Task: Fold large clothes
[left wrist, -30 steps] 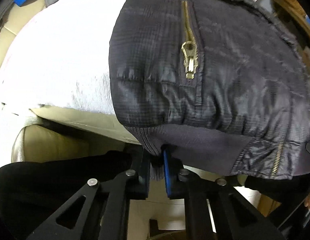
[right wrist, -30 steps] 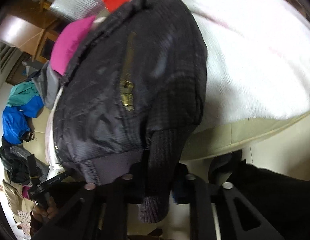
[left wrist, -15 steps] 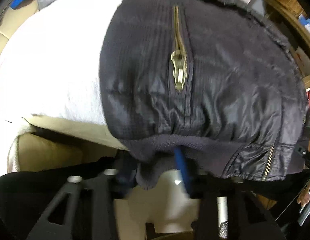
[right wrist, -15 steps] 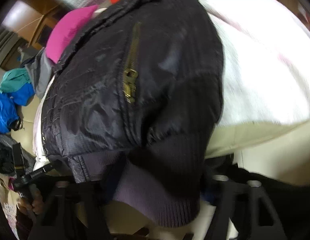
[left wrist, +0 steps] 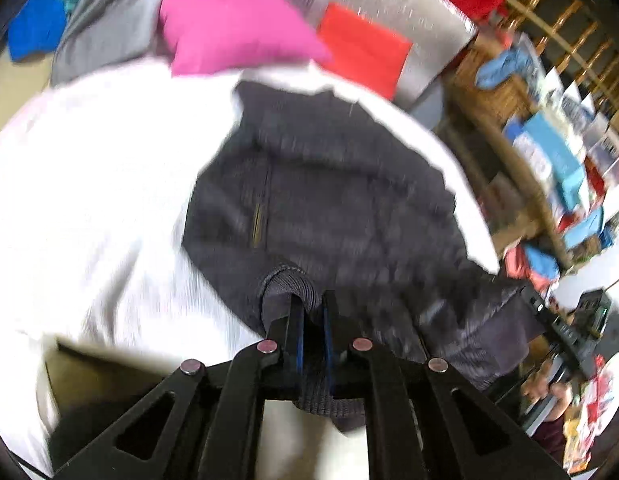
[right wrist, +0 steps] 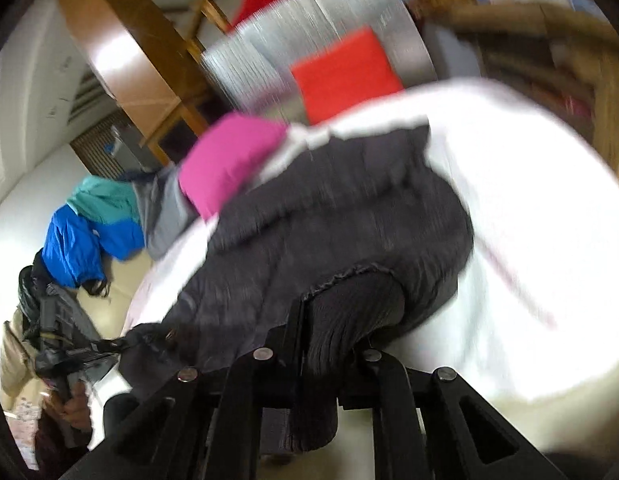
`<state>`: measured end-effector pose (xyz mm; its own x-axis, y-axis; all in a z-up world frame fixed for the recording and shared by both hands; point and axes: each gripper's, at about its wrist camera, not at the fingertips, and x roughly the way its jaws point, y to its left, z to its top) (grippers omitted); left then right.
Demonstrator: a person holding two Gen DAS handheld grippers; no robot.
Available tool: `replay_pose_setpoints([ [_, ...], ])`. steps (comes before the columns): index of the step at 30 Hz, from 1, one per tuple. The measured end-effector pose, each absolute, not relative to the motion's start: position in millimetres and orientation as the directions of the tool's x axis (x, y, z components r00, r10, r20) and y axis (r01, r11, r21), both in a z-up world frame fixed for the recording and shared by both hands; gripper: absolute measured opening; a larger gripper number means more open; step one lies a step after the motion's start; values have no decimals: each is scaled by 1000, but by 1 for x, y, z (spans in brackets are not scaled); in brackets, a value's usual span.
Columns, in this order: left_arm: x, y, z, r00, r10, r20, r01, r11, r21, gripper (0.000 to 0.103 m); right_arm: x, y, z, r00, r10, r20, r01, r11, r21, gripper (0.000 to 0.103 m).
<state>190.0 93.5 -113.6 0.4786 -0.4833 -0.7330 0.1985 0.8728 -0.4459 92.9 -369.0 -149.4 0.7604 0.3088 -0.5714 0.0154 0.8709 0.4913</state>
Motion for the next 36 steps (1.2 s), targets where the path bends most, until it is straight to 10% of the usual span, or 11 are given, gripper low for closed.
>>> replay_pose_setpoints([
  [16, 469, 64, -68, 630, -447, -636, 140, 870, -472, 9, 352, -414, -89, 880, 45, -473, 158, 911, 381, 13],
  [32, 646, 6, -197, 553, -317, -771, 66, 939, -339, 10, 590, -470, -252, 712, 30, -702, 362, 841, 403, 13],
  [35, 650, 13, -208, 533, -352, -770, 46, 920, -389, 13, 593, -488, -270, 685, 159, -712, 374, 761, 530, 26],
  [36, 649, 15, -206, 528, -371, -764, 45, 911, -411, 14, 587, -495, -269, 705, 200, -681, 369, 716, 592, 47],
])
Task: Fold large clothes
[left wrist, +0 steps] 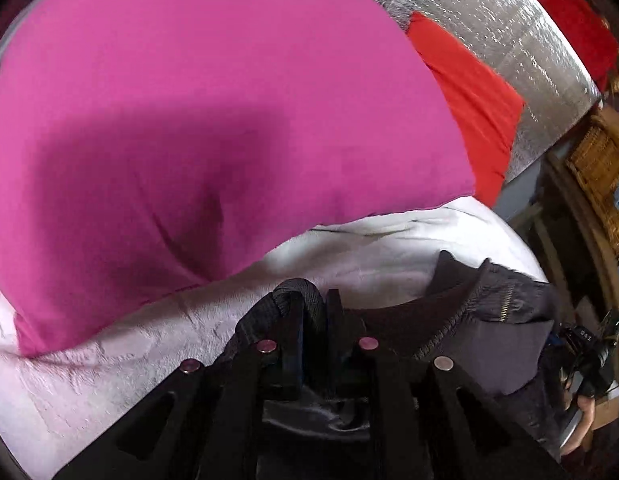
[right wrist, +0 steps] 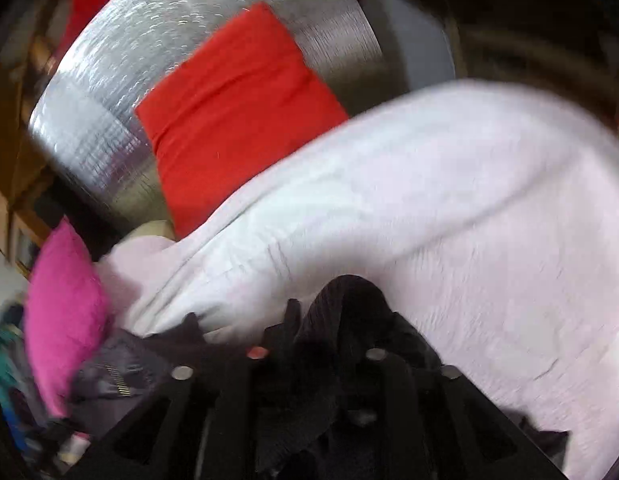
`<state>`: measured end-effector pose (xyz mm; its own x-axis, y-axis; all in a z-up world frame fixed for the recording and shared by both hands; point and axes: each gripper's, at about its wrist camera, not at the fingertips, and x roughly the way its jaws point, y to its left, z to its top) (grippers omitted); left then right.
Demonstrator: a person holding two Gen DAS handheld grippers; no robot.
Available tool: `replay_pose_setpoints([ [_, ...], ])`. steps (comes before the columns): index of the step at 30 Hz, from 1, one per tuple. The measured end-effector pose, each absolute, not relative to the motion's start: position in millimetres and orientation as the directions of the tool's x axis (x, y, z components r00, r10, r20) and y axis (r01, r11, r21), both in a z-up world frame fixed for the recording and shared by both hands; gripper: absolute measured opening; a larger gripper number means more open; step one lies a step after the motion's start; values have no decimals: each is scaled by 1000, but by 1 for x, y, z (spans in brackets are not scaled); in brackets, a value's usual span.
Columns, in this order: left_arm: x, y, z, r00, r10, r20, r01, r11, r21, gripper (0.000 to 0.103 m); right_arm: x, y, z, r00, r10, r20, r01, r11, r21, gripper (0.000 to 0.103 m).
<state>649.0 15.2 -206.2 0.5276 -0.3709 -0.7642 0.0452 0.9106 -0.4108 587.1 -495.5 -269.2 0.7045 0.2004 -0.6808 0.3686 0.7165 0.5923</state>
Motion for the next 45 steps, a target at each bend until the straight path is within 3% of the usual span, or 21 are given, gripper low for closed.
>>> replay_pose_setpoints([
  [1, 645, 18, -201, 528, -394, -753, 50, 899, -435, 22, 578, -502, -264, 730, 221, -647, 360, 679, 639, 78],
  [2, 640, 22, -194, 536, -401, -743, 51, 893, -446, 30, 567, -509, -255, 761, 219, -610, 352, 651, 673, 85],
  [3, 633, 26, -185, 557, -383, -737, 38, 898, -437, 55, 555, -514, -244, 791, 199, -579, 346, 634, 691, 86],
  [4, 621, 31, -171, 598, -352, -720, 23, 906, -423, 71, 540, -521, -232, 815, 191, -547, 330, 623, 709, 86],
  [7, 574, 44, -134, 702, -322, -635, 25, 903, -430, 76, 499, -531, -205, 833, 166, -527, 319, 635, 704, 86],
  [13, 466, 56, -117, 681, -282, -676, -35, 909, -415, 78, 394, -520, -166, 834, 129, -537, 313, 691, 651, 86],
  [21, 382, 71, -186, 554, -329, -764, -218, 829, -515, 80, 282, -482, -202, 807, 247, -536, 332, 561, 759, 86],
  [27, 379, 94, -218, 557, -339, -758, -330, 747, -577, 80, 276, -479, -253, 772, 327, -544, 410, 398, 821, 86],
  [33, 403, 96, -247, 532, -460, -711, -355, 641, -681, 80, 303, -489, -286, 737, 322, -594, 484, 362, 797, 86],
  [41, 419, 94, -245, 618, -440, -652, -350, 589, -729, 79, 343, -490, -293, 771, 272, -576, 439, 427, 790, 87],
  [43, 423, 93, -243, 634, -421, -649, -343, 600, -723, 60, 349, -489, -293, 776, 260, -574, 429, 450, 783, 86],
  [44, 428, 92, -245, 638, -416, -647, -340, 603, -722, 56, 349, -489, -293, 780, 252, -573, 426, 457, 781, 84],
  [45, 429, 91, -244, 644, -414, -643, -333, 605, -723, 49, 349, -489, -291, 784, 244, -571, 422, 466, 777, 68],
])
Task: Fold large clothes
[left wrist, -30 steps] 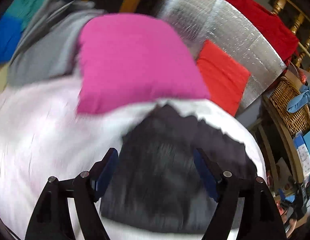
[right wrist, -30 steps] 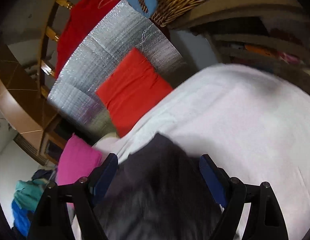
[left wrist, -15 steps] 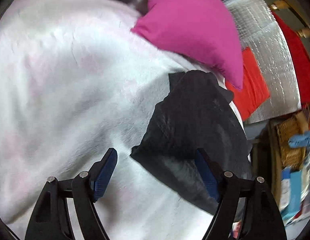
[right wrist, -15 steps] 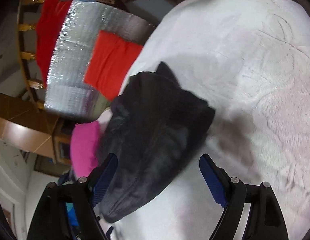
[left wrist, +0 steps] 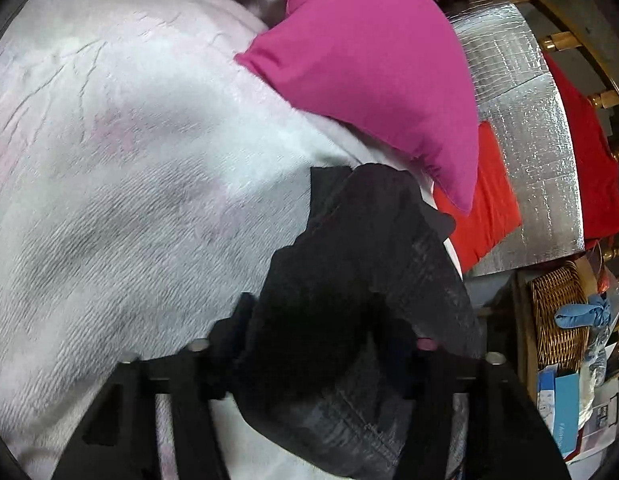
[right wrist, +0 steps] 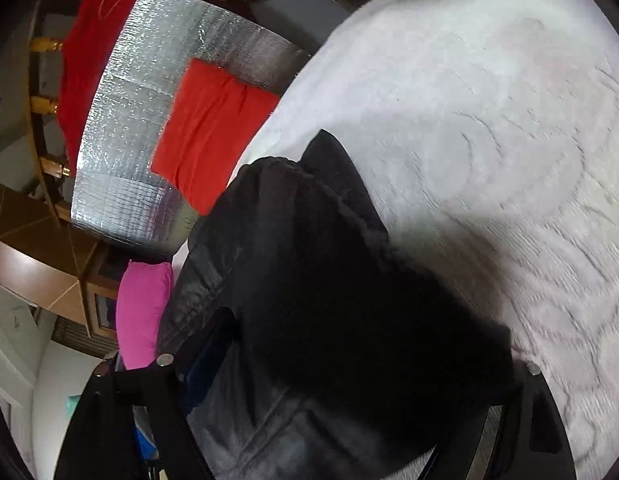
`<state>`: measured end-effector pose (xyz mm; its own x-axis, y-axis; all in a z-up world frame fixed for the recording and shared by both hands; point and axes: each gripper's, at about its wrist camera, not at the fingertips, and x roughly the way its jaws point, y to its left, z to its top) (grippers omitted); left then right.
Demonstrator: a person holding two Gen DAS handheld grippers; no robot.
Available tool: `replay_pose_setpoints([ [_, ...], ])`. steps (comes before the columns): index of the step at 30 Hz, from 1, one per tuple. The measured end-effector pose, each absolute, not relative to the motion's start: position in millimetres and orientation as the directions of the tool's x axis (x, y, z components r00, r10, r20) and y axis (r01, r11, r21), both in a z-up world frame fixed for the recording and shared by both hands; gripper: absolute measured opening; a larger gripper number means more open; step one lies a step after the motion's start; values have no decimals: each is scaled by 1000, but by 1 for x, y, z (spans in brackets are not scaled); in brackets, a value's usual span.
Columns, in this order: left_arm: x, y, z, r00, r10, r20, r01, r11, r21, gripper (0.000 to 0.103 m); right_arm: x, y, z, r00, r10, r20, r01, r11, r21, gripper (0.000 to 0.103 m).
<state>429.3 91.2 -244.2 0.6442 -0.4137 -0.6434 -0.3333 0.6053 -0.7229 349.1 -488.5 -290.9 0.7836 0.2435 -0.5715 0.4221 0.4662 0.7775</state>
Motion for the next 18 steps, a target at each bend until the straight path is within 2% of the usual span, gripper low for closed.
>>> replay_pose_setpoints([
  [1, 431, 91, -244, 649, -412, -639, -326, 608, -724, 39, 349, -489, -290, 781, 245, -574, 420, 473, 774, 52],
  [4, 431, 85, -231, 669, -383, -637, -295, 650, -701, 25, 346, -487, -280, 786, 229, -575, 415, 495, 764, 42],
  [6, 427, 82, -223, 682, -364, -634, -281, 670, -687, 21, 343, -480, -266, 791, 197, -579, 401, 547, 735, 38],
  [12, 394, 89, -204, 705, -349, -618, -274, 669, -691, 18, 305, -471, -231, 805, 190, -561, 365, 587, 722, 37],
  [18, 340, 94, -202, 673, -367, -643, -262, 694, -671, 18, 249, -471, -224, 779, 221, -587, 373, 590, 716, 37],
])
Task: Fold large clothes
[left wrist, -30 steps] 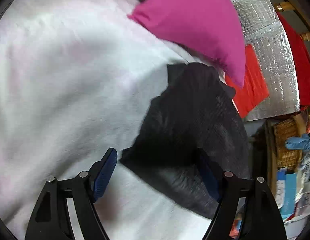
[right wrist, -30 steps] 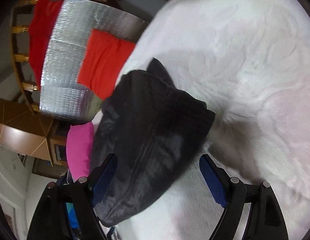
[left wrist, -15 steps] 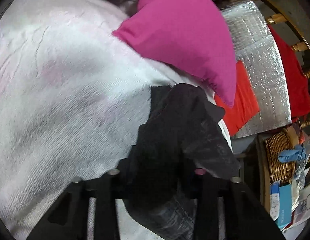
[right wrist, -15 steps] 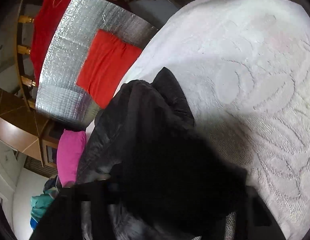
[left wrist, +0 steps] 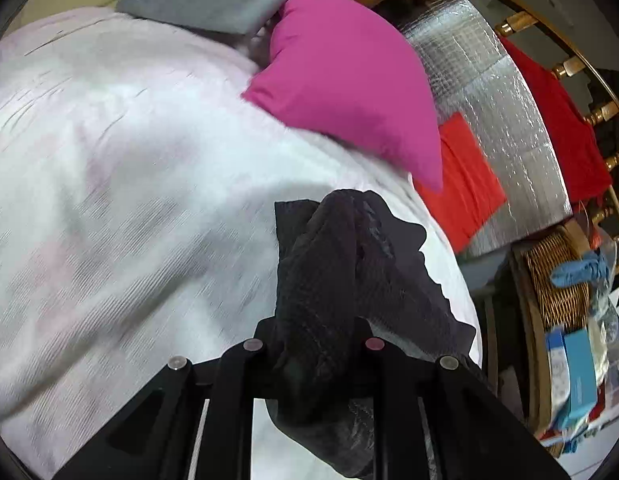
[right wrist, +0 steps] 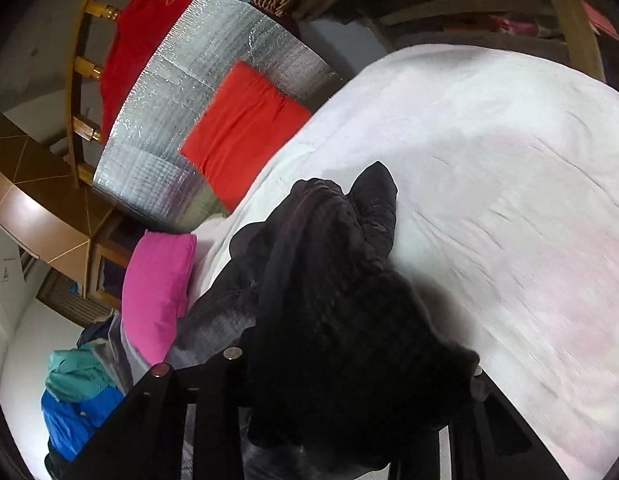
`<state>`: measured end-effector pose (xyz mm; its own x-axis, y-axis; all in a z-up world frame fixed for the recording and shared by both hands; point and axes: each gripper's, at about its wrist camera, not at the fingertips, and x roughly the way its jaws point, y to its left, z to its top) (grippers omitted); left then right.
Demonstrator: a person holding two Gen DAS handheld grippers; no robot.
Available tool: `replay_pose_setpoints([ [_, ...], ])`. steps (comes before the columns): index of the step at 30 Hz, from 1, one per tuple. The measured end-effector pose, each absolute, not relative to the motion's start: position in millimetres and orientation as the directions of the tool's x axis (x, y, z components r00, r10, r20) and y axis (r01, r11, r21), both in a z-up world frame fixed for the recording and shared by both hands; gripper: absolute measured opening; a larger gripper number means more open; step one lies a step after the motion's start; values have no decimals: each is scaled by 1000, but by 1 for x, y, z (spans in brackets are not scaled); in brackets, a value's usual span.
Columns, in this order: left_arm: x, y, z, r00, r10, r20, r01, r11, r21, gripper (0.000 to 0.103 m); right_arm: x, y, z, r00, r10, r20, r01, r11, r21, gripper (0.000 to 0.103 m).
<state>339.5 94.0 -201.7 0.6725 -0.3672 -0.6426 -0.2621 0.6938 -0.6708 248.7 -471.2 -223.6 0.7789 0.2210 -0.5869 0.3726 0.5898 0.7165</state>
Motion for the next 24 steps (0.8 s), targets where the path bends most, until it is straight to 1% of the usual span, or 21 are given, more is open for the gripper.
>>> replay_pose_setpoints([
  [5, 290, 96, -217, 655, -352, -669, -254, 731, -634, 20, 211, -468, -237, 740, 237, -630, 404, 592, 697, 37],
  [6, 283, 97, -223, 646, -350, -679, -264, 732, -628, 24, 206, -468, -244, 718, 250, -650, 421, 588, 691, 38],
  [7, 280, 99, -227, 635, -351, -688, -276, 729, -627, 34, 202, -468, -251, 693, 268, -669, 444, 573, 689, 45],
  [8, 276, 102, -231, 618, -354, -702, -291, 726, -623, 39, 199, -469, -256, 677, 279, -681, 464, 556, 690, 47],
  [10, 270, 111, -231, 588, -365, -722, -310, 723, -618, 52, 187, -472, -259, 649, 315, -692, 495, 516, 699, 69],
  [11, 263, 117, -230, 574, -372, -730, -316, 721, -616, 55, 176, -473, -255, 647, 330, -688, 495, 505, 707, 72],
  [13, 248, 127, -218, 575, -372, -729, -307, 728, -613, 57, 161, -474, -244, 633, 344, -694, 476, 534, 699, 74],
  [15, 234, 132, -196, 607, -309, -732, -285, 775, -564, 59, 144, -476, -225, 609, 333, -719, 444, 608, 658, 75],
  [16, 233, 132, -180, 635, -259, -728, -271, 807, -524, 63, 136, -478, -210, 608, 312, -730, 420, 654, 629, 75],
  [17, 234, 131, -168, 656, -226, -720, -258, 830, -495, 66, 132, -480, -199, 616, 294, -731, 403, 679, 613, 75],
  [18, 239, 126, -151, 680, -199, -706, -238, 850, -469, 70, 131, -484, -182, 637, 268, -723, 383, 703, 599, 77],
  [19, 245, 121, -141, 697, -192, -691, -220, 860, -461, 74, 131, -489, -167, 668, 239, -704, 366, 718, 592, 80],
  [21, 265, 106, -123, 718, -197, -667, -179, 874, -451, 79, 142, -489, -145, 722, 184, -667, 340, 746, 573, 84],
  [24, 303, 76, -114, 716, -199, -669, -147, 894, -423, 81, 188, -485, -129, 744, 149, -651, 322, 774, 546, 85],
])
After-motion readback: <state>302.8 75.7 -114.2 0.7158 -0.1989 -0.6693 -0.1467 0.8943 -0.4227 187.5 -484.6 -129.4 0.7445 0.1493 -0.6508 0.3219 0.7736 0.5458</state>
